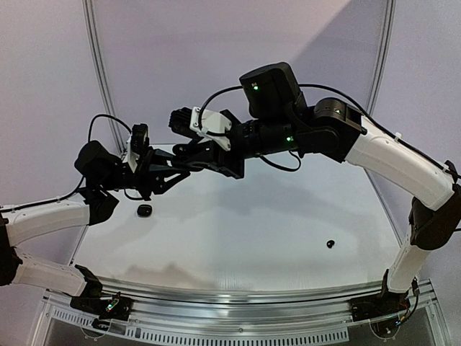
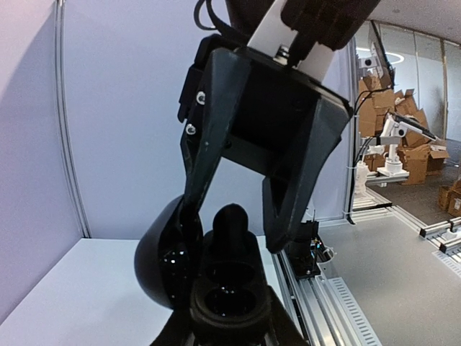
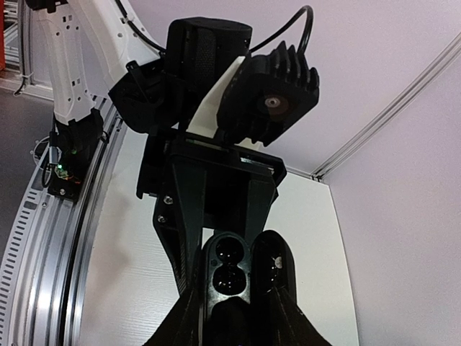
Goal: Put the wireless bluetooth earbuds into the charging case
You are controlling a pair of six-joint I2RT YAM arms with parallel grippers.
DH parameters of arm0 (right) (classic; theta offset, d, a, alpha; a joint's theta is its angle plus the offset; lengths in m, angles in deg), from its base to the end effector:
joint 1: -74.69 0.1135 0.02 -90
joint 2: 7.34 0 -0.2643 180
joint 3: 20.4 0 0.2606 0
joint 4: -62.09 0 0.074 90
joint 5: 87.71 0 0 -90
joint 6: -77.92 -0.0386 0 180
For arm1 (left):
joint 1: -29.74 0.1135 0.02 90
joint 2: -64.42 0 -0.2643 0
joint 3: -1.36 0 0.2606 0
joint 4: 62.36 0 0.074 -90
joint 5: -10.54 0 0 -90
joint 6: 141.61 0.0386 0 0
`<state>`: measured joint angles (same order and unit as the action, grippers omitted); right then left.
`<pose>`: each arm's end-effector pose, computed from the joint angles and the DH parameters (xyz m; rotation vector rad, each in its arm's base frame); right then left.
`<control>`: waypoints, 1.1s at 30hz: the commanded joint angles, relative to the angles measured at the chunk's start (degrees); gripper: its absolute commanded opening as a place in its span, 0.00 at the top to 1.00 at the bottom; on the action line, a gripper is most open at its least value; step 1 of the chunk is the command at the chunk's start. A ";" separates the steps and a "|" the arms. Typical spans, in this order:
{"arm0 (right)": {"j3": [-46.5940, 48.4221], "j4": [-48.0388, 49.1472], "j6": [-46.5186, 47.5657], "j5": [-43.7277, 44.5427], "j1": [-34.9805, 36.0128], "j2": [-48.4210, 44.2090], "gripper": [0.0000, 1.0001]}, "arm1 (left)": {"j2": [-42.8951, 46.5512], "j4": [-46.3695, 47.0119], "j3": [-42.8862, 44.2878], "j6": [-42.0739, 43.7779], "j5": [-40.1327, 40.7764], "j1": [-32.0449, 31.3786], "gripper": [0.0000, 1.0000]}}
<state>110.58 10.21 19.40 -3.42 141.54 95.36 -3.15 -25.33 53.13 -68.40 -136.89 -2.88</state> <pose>0.1579 0.3791 0.4498 -1.5666 1.2670 0.4960 0.2000 -0.1666 0.3212 1.0937 1.0346 -1.3027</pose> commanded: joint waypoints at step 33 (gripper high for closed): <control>-0.75 3.06 -4.98 -3.65 -2.23 -2.94 0.58 | 0.60 1.87 0.73 0.36 -2.43 -1.30 1.00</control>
<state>110.58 12.99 15.51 -6.26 139.81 94.61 -3.11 -24.78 53.15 -68.36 -138.81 -3.52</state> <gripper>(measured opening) 0.414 0.241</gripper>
